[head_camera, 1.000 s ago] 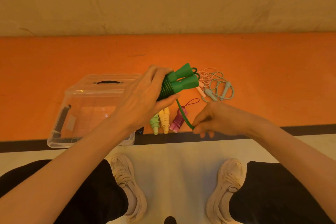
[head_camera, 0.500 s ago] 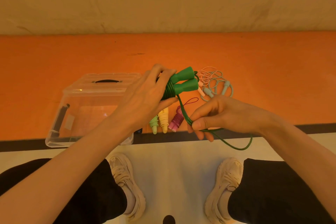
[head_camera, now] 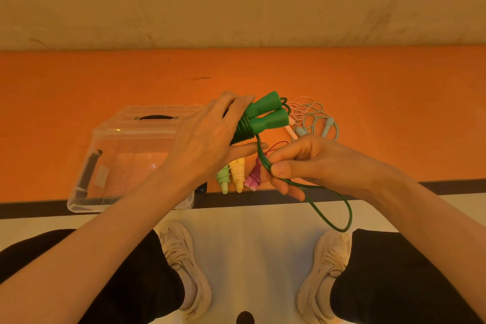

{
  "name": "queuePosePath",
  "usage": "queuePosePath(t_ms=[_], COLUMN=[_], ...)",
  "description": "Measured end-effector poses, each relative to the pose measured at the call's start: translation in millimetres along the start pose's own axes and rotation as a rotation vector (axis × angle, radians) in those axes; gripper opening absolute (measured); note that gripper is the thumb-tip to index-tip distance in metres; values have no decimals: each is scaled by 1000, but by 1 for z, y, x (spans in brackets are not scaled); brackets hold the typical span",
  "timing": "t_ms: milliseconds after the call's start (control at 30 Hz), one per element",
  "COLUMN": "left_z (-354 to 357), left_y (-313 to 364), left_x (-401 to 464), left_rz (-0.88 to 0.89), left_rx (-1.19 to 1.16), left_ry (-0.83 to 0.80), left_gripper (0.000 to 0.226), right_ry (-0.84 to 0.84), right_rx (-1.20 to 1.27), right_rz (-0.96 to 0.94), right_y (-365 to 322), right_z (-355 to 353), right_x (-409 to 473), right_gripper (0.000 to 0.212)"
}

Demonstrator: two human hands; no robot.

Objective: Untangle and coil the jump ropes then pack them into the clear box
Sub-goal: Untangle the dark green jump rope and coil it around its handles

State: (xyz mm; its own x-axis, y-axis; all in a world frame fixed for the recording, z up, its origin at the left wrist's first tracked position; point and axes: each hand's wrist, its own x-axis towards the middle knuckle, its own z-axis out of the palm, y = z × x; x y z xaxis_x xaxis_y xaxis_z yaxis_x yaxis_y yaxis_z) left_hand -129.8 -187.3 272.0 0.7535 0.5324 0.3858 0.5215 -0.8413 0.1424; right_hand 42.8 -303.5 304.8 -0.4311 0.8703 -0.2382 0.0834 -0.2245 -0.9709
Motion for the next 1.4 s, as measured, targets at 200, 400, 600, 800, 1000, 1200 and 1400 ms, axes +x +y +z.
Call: queuePosePath(t_ms=[200,400,600,800,1000,1200,1400], left_z=[1,-1,4,7,12,2,-1], left_y=[-4,-20,-15,-2,11,13,13], left_x=[2,3,-1,1,-2,-2,-3], left_rz=[-18,-55,-14,56,154,111,253], left_rx=[52,82,112,65,43,-145,-109], left_ry=[2,2,-40,-52,-93,-92,-132], left_gripper=[66,66,63,59,55,63,62], right_ry=[117,255,698,866,876,882,843], right_rx=[106,-463,-733,-716,-515,-467,-488], right_rz=[16,145,-27,-414,-370,-289,-216], right_y=[-4,-28,-37,-45,-32,-14,-5], right_z=[-8,-39,-63,-63,-76,-90,-87], right_x=[-7,-44,-61,-19,24,39,43], right_gripper=[25,29,11,8,14,13,13])
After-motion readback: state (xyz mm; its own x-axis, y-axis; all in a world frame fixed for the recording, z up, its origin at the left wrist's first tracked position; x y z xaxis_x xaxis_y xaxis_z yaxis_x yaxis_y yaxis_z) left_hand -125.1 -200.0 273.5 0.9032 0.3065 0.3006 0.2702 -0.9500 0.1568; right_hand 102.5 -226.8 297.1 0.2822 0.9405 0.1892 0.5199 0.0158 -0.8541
